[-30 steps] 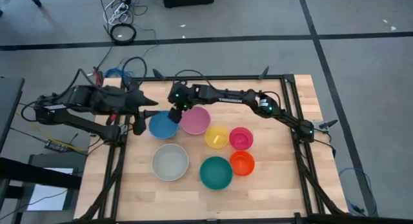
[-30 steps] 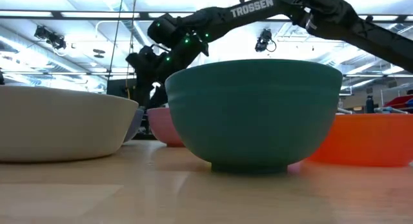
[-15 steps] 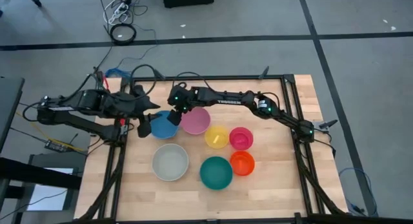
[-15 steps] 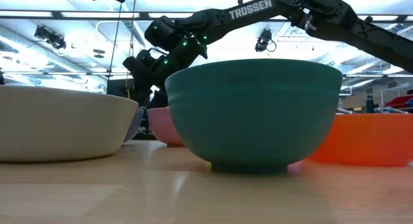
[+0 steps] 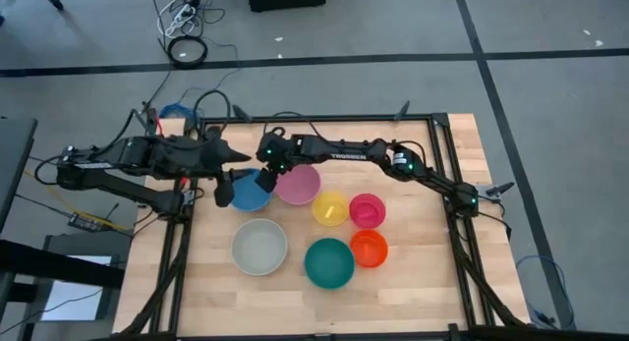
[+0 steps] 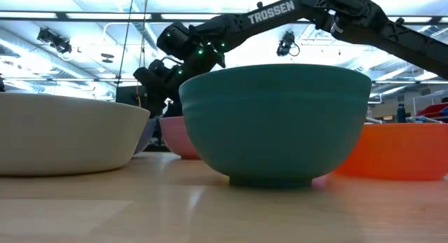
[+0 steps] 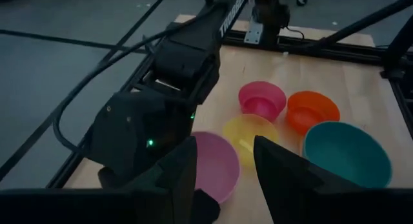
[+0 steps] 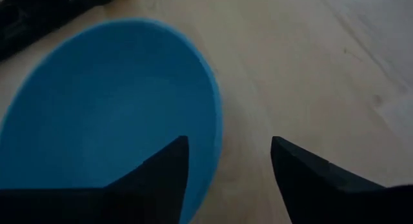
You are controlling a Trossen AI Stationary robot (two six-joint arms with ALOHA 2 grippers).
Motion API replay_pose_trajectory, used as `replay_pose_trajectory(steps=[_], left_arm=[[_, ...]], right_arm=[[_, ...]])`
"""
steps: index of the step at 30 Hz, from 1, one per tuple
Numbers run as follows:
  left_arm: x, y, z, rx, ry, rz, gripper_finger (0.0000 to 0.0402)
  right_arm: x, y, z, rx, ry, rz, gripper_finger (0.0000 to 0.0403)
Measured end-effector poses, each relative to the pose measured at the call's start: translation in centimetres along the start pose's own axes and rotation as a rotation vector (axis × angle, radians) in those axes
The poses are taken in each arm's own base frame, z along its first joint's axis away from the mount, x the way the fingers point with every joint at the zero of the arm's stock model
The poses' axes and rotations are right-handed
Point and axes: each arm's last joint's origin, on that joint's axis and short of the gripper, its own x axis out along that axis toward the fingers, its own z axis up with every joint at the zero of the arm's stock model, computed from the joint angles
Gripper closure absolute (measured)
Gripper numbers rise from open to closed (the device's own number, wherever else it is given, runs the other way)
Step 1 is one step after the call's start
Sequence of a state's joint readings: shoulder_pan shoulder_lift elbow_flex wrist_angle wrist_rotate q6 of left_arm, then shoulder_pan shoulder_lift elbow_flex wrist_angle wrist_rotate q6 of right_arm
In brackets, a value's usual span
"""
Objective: Nest bowls inside each other
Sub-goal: Stack the blue bowl on top of the gray bowl
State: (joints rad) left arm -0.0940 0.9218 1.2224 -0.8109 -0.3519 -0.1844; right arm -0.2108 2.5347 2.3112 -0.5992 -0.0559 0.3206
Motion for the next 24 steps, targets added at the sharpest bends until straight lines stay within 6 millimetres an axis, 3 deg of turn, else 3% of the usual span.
replay_pose_trajectory(steps=[5,24], left_arm=[[0.00,-0.02,0.10,0.015,-0.010,-0.002,0.0238],[0.00,-0.02,0.14,0.013,-0.014,-0.002,0.0238]], right_arm=[[-0.01,0.12,0.23,-0.009,-0.016,0.036,0.0212],[-0.01,0.08,0.03,-0.010,0.015,0.065,0.0346]])
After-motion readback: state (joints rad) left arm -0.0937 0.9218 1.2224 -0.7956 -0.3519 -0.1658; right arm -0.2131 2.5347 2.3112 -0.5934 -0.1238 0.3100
